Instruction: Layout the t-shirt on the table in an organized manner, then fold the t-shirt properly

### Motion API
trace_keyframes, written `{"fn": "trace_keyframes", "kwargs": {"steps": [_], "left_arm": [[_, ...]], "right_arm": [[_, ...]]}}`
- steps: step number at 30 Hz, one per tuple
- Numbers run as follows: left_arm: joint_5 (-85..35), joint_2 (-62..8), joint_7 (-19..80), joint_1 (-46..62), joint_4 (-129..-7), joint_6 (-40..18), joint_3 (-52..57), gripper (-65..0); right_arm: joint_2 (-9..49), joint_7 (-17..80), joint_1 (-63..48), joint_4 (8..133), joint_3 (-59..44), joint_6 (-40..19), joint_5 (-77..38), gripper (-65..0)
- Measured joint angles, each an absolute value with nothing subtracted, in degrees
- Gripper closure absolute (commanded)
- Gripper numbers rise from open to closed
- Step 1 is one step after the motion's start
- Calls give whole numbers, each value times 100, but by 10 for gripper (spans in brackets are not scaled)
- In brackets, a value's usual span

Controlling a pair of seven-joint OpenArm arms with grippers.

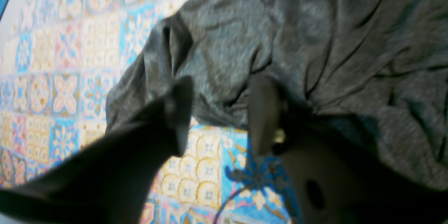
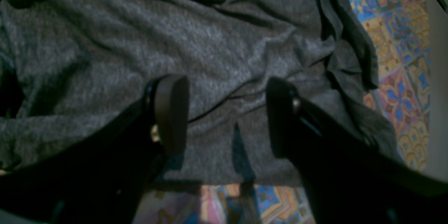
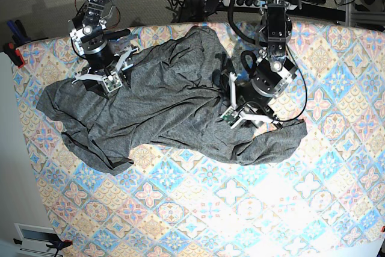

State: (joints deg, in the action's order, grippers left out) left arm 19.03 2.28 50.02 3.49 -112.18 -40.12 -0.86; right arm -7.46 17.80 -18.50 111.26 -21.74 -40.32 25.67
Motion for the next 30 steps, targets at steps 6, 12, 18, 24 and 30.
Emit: {"fn": "trace_keyframes", "kwargs": {"steps": [6,12,18,24,30], "left_arm": [[1841,158,4993,-23,-10272,-4034,-563,-317],[1824,156,5000,-86,-9769,-4034,-580,-317],[1820,158,4950,-276,-9463,-4023,-587,-228],[1817,237,4950,-567,-8650,-4029,-580,-36],[1820,336,4958,-585,-8659,-4012,-589,-42]], "right_arm": [[-746,1800,-1857,11126,-2161,-4032,2567,-333],[-746,1820,-1855,11126,-2182,-4032,2569,-333],[-746,1800,-1839,11126,-2180,-4032,2569,-333],[-746,1800,-1813,11126,-2156,-4032,2569,-333],[-746,1798,-1809,11126,-2154,-4032,2567,-333]]}}
